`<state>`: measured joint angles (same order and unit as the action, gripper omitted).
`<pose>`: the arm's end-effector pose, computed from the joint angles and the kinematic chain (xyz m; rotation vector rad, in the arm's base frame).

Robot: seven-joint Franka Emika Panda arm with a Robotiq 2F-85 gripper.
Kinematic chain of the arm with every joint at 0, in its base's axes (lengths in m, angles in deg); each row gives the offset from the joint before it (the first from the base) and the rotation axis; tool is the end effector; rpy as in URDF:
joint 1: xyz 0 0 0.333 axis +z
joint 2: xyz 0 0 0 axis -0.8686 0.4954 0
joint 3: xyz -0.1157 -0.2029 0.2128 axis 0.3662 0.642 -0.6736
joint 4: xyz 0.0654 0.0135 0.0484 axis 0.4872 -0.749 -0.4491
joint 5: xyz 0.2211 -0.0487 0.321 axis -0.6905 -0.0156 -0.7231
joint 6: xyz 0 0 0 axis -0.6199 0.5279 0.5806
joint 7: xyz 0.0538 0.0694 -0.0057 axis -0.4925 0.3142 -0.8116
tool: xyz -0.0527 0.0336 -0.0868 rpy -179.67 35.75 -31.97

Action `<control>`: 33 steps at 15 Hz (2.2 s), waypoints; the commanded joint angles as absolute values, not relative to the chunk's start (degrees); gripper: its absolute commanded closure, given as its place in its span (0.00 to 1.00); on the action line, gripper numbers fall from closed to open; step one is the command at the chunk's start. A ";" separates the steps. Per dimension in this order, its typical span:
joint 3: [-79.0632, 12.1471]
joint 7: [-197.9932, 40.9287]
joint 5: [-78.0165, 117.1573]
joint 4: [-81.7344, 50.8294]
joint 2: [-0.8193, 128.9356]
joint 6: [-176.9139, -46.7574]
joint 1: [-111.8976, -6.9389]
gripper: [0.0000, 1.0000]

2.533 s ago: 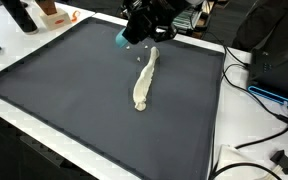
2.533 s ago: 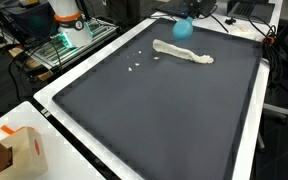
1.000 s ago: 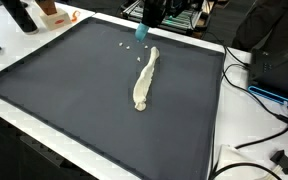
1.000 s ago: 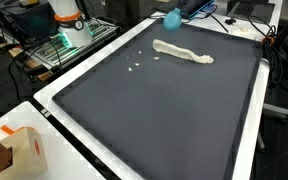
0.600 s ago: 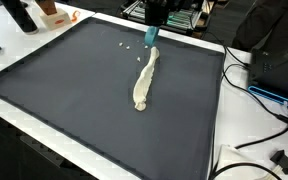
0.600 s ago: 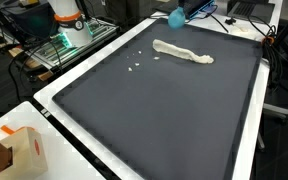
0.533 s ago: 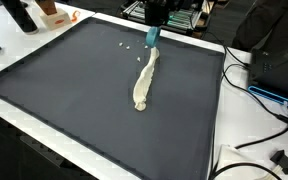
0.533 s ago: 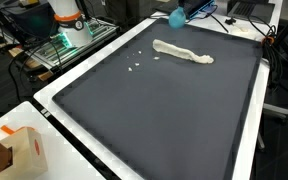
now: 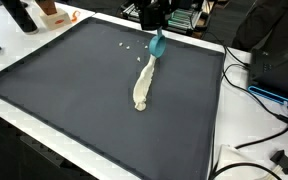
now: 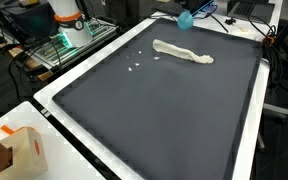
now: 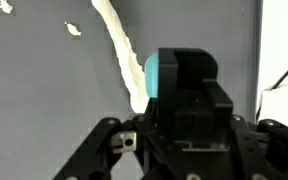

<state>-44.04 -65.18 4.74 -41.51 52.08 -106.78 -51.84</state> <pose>0.5526 0.1536 0.4065 -2.9277 0.2556 -0.0873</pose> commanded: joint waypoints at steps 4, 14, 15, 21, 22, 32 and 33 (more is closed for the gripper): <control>-44.07 -70.65 -11.36 -49.58 49.33 -116.02 -54.03 0.75; -43.54 -83.26 -33.13 -52.34 50.25 -118.90 -55.84 0.75; -43.45 -84.68 -34.83 -52.51 50.33 -119.06 -55.95 0.75; -42.68 -91.98 -43.06 -52.17 51.93 -119.51 -56.61 0.75; -42.58 -93.16 -44.22 -52.01 52.20 -119.59 -56.74 0.75; -41.97 -101.96 -51.14 -49.04 55.89 -119.46 -57.58 0.75; -41.92 -102.11 -51.27 -48.71 56.25 -119.49 -57.61 0.75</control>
